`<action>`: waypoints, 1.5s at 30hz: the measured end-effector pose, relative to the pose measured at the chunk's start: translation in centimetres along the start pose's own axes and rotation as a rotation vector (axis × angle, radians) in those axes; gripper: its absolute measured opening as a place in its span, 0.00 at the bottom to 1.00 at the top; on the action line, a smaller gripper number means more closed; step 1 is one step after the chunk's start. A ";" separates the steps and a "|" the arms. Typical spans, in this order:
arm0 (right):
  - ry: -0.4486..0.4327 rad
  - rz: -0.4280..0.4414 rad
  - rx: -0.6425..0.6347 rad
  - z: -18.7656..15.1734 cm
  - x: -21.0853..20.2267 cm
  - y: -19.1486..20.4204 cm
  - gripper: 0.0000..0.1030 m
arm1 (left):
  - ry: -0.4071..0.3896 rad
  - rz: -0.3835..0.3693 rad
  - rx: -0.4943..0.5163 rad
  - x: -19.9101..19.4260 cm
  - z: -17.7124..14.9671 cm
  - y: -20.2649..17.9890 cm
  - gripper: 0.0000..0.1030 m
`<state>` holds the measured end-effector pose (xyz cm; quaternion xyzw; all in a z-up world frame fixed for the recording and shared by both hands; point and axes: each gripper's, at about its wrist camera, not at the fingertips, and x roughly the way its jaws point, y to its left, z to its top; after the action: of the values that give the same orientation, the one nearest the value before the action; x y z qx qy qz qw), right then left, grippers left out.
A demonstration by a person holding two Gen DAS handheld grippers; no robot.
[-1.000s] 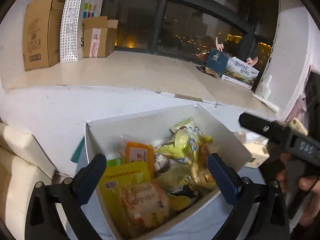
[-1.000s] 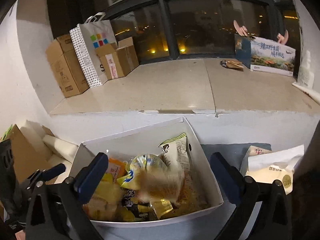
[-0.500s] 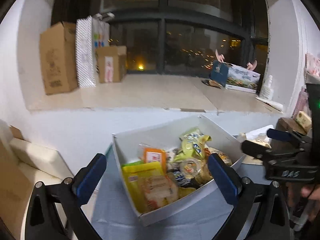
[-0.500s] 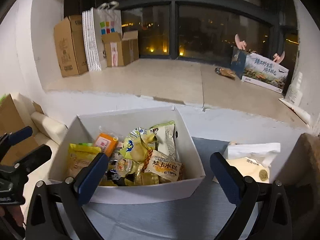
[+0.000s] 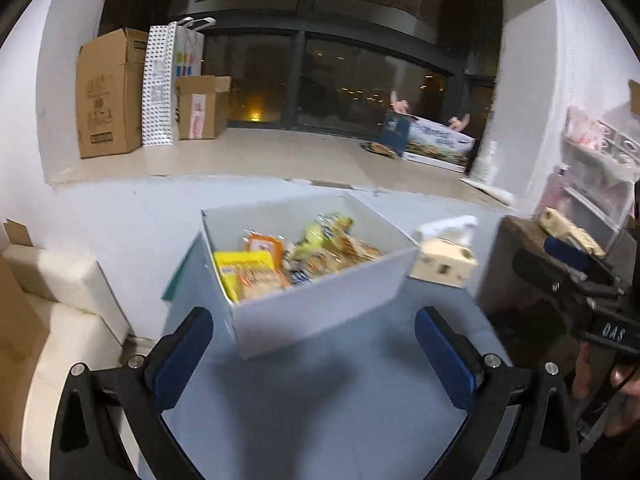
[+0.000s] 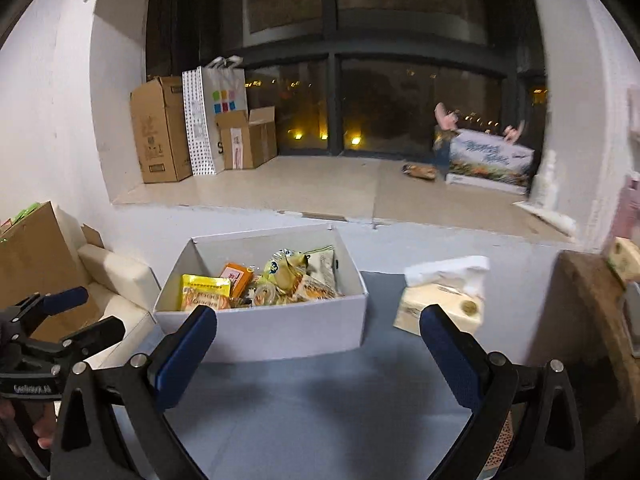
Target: Organize snacks
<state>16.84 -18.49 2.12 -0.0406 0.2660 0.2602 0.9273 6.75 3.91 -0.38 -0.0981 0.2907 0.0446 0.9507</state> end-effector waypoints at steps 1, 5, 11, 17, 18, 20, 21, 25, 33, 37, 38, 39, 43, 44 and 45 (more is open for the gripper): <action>-0.007 0.003 0.000 -0.7 -1.2 0.1 1.00 | -0.002 0.000 0.000 -0.6 -0.3 -0.3 1.00; -0.001 -0.006 0.022 -3.3 -3.8 0.3 1.00 | -0.025 -0.016 0.049 -2.8 -1.8 -2.0 1.00; 0.008 0.010 0.038 -6.2 -6.4 1.1 1.00 | -0.014 -0.045 0.069 -4.2 -3.0 -3.2 1.00; 0.000 -0.020 0.040 -7.0 -7.2 1.0 1.00 | 0.005 -0.033 0.063 -3.8 -3.2 -3.0 1.00; -0.003 -0.023 0.046 -7.0 -7.3 0.9 1.00 | 0.007 -0.034 0.060 -3.7 -3.3 -3.0 1.00; -0.006 -0.027 0.049 -7.0 -7.4 0.6 1.00 | 0.012 -0.042 0.060 -3.7 -3.4 -3.0 1.00; -0.005 -0.031 0.048 -7.0 -7.4 0.6 1.00 | 0.014 -0.041 0.061 -3.6 -3.5 -3.0 1.00; -0.007 -0.038 0.059 -7.0 -7.6 0.2 1.00 | 0.020 -0.041 0.069 -3.5 -3.6 -3.2 1.00; -0.003 -0.049 0.071 -7.1 -7.7 -0.3 1.00 | 0.031 -0.051 0.070 -3.3 -3.8 -3.2 1.00; 0.000 -0.049 0.071 -7.1 -7.6 -0.2 1.00 | 0.034 -0.051 0.073 -3.2 -3.8 -3.2 1.00; 0.003 -0.050 0.072 -7.1 -7.6 -0.2 1.00 | 0.035 -0.050 0.074 -3.2 -3.8 -3.2 1.00; 0.003 -0.049 0.072 -7.1 -7.6 -0.3 1.00 | 0.036 -0.049 0.075 -3.1 -3.8 -3.3 1.00; 0.009 -0.051 0.089 -7.1 -7.4 -0.5 1.00 | 0.032 -0.051 0.080 -3.2 -3.7 -3.3 1.00; 0.009 -0.051 0.089 -7.1 -7.4 -0.6 1.00 | 0.031 -0.051 0.081 -3.2 -3.7 -3.3 1.00; 0.011 -0.051 0.090 -7.1 -7.4 -0.6 1.00 | 0.030 -0.050 0.082 -3.2 -3.7 -3.3 1.00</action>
<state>8.44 -23.92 -0.19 -0.0072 0.2813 0.2238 0.9331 2.59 -0.23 -1.06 -0.0671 0.3041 0.0072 0.9503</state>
